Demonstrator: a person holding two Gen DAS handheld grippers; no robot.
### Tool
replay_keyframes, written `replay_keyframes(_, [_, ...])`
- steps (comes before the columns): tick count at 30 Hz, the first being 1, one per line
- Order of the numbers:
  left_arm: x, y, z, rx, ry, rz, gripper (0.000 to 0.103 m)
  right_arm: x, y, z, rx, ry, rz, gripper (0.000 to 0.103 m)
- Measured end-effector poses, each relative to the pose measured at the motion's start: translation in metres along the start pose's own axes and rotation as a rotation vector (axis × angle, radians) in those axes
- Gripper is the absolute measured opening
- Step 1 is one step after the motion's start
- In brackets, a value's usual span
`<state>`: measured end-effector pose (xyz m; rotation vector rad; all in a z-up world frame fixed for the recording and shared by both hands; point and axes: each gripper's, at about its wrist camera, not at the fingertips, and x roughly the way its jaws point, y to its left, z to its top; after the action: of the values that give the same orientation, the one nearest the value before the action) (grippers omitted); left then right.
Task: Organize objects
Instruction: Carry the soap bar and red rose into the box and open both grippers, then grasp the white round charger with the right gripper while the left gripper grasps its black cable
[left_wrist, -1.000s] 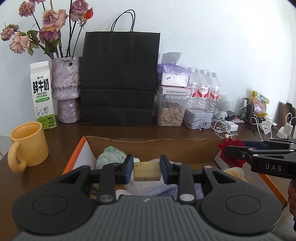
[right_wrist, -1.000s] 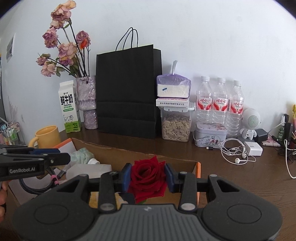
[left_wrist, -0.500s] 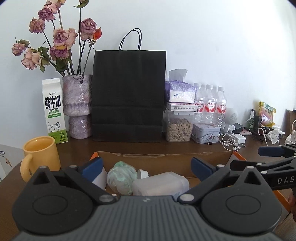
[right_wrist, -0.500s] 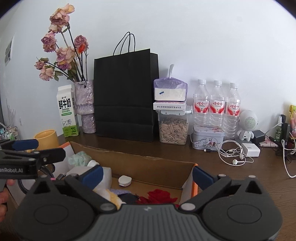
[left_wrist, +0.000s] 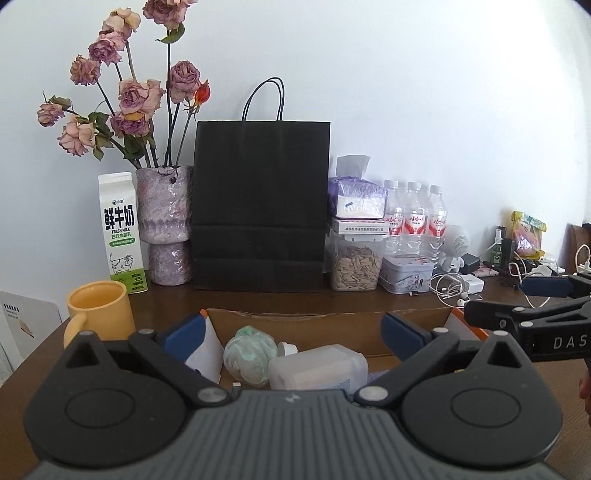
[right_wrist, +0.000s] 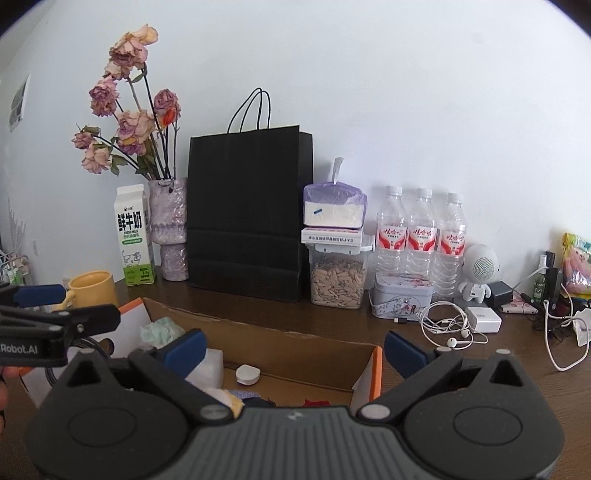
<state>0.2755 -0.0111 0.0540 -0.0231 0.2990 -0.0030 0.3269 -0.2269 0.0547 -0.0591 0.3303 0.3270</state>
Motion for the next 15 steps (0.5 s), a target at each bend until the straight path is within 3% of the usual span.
replay_keyframes(8, [-0.059,-0.003,-0.006,0.021,0.003,-0.007,0.103,-0.062,0.017,0.004,-0.038,-0.030,-0.010,0.103])
replay_keyframes(15, [-0.102,0.003,-0.036,0.018,0.063,-0.008,0.103,-0.117,0.038,-0.030,-0.088,0.034,0.007,0.103])
